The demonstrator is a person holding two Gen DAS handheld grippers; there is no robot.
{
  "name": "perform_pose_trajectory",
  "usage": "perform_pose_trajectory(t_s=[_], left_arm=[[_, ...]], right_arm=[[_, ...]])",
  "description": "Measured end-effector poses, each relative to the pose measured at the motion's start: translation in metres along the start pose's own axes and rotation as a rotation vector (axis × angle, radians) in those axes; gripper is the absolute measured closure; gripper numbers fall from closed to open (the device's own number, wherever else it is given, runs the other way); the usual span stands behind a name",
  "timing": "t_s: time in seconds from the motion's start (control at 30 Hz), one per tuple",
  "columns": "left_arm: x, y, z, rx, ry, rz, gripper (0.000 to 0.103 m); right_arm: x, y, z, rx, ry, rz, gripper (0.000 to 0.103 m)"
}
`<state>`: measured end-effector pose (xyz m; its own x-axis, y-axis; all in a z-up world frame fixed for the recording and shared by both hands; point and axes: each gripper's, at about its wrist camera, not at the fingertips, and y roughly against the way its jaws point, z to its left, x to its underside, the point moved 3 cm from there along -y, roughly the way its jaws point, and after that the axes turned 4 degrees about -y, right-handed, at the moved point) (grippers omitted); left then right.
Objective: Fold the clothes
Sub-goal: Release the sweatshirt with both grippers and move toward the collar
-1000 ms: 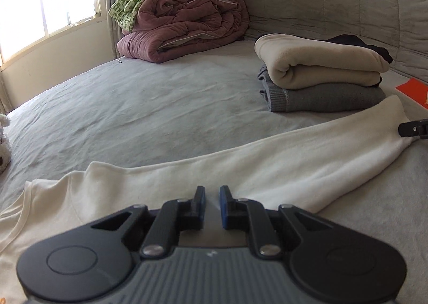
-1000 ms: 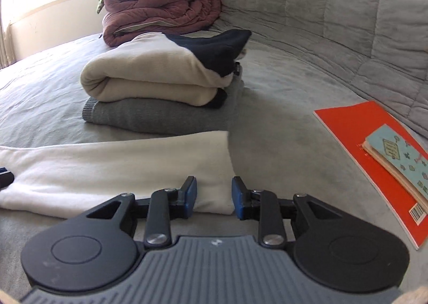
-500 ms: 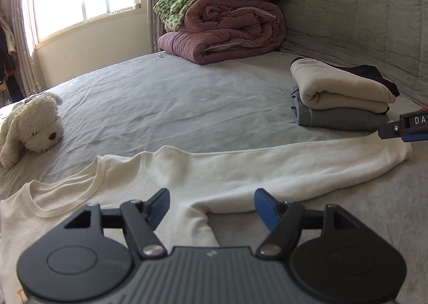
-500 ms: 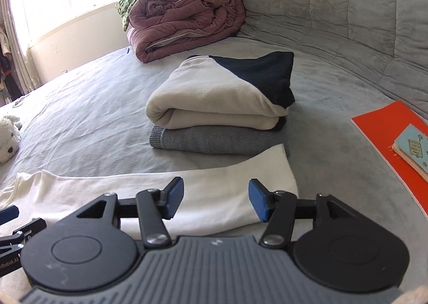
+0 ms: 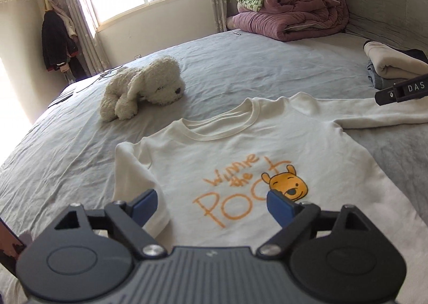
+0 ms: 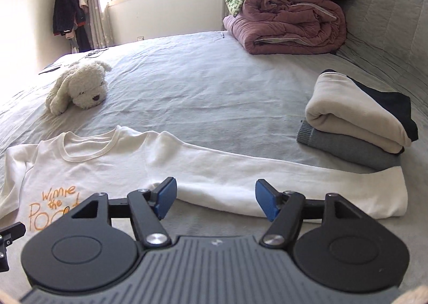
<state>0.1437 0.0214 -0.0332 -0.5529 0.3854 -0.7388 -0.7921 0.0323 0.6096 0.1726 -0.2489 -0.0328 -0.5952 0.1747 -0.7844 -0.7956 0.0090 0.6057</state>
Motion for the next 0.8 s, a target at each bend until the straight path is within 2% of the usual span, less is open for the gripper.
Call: perform_pose_trajectory(t_s=[0.17,0.3,0.47,0.57,0.6,0.67,0.7,0.73,0.8], left_arm=[[0.04,0.021,0.083,-0.111,0.138,0.087,0.011],[0.076,0.035,0.147,-0.165,0.281,0.151,0.009],[0.12,0.036,0.206,-0.222,0.51,0.224,0.009],[0.145,0.028,0.223,-0.216,0.637,0.256,0.011],[0.151,0.023,0.225,-0.204,0.671,0.262,0.013],[0.162,0.014,0.225,-0.176,0.732,0.267,0.029],[0.165,0.01,0.224,-0.17,0.749,0.267,0.029],[0.162,0.009,0.219,-0.19,0.721,0.263,0.03],[0.156,0.006,0.211,-0.229,0.667,0.251,0.053]], right_arm=[[0.01,-0.011,0.057,-0.128,0.056,0.062,0.031],[0.008,-0.027,0.104,-0.211,0.083,0.092,0.031],[0.005,-0.045,0.163,-0.315,0.117,0.128,0.031],[0.004,-0.056,0.198,-0.378,0.138,0.15,0.031],[0.004,-0.06,0.209,-0.399,0.145,0.158,0.031],[0.002,-0.067,0.228,-0.433,0.157,0.156,0.034],[0.002,-0.07,0.235,-0.448,0.164,0.149,0.042],[0.001,-0.073,0.243,-0.463,0.168,0.143,0.046],[0.0,-0.085,0.256,-0.5,0.146,0.137,0.053]])
